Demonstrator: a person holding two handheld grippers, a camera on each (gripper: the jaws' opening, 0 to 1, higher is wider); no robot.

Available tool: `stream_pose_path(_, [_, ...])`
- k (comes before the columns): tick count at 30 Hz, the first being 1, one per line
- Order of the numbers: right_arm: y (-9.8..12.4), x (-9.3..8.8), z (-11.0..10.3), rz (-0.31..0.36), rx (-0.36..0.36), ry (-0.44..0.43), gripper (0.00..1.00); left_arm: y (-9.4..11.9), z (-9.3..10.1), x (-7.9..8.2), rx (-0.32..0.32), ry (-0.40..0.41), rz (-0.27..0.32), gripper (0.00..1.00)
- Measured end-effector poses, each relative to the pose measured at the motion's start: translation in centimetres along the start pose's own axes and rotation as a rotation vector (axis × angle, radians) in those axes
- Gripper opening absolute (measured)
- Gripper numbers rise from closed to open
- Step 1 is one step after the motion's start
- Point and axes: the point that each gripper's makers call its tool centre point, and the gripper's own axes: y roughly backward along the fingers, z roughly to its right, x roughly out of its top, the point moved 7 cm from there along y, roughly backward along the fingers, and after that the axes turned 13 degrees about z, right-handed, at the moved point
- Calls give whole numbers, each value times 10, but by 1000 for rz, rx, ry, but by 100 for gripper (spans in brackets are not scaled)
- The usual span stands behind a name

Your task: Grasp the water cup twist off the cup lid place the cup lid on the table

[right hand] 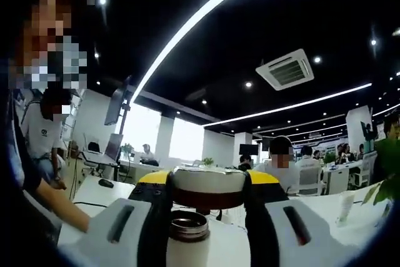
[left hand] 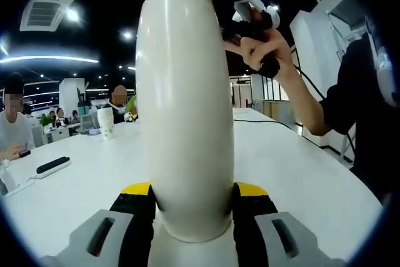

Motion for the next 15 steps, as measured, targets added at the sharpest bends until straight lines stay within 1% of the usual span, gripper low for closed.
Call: stream_pose_path(15, [17,2,11,-23,-34,9,47,1,-1,0,1,-1,-1,50])
